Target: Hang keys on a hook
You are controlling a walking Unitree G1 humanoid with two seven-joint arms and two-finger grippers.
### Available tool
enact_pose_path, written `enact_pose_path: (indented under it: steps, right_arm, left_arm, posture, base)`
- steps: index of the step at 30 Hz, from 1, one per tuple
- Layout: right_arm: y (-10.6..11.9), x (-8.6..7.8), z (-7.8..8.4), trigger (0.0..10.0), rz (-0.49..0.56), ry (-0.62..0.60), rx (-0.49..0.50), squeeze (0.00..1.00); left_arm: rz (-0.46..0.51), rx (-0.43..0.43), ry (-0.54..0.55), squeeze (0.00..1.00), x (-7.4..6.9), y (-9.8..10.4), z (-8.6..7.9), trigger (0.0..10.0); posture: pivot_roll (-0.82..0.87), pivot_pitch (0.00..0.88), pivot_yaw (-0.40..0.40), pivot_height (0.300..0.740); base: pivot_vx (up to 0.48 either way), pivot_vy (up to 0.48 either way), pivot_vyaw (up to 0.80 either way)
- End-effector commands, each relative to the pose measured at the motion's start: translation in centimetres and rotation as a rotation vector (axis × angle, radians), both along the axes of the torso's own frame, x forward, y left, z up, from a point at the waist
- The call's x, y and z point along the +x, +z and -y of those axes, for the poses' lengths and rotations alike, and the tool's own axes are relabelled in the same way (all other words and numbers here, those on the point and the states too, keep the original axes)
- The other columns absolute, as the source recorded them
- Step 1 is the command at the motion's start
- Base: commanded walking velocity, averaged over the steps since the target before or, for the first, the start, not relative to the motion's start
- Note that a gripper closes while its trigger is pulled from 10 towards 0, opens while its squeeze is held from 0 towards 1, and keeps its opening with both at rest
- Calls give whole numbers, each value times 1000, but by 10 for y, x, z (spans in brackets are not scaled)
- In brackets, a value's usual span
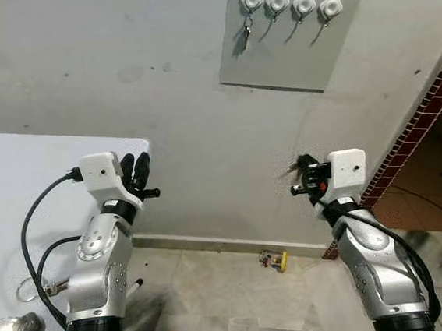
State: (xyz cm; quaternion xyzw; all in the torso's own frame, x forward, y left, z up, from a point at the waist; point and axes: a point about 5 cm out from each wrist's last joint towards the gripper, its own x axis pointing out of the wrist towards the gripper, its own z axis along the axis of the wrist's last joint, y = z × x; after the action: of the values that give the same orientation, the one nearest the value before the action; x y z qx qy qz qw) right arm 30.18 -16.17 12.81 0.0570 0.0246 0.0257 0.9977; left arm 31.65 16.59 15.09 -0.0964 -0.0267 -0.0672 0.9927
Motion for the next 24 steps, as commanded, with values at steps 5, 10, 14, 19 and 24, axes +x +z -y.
enact_pose_path:
  steps: [5,10,14,19,24]
  right_arm:
    - [5,-3,7,10000,55,21,-9,0]
    - [2,-5,8,10000,47,3,-19,0]
    - [4,-8,6,10000,73,0,-27,0]
    - [5,-11,5,10000,93,5,-33,0]
    - [9,-13,6,10000,125,2,-29,0]
  left_arm:
    - [-2,14,-19,0,-3,3,3,10000]
    - [-16,19,-38,0,-5,0,6,10000]
    - [-19,22,-57,0,-3,1,10,10000]
    - [-20,24,-76,0,-1,3,12,10000]
    - [-2,26,-102,0,1,6,13,10000]
  posture:
    - [-31,9,-84,740]
    - [-34,7,-74,740]
    - [-46,3,-56,740]
    - [-54,0,-46,740]
    - [-61,0,-38,740]
  base:
    - [0,0,0]
    - [0,0,0]
    - [0,0,0]
    - [0,0,0]
    - [0,0,0]
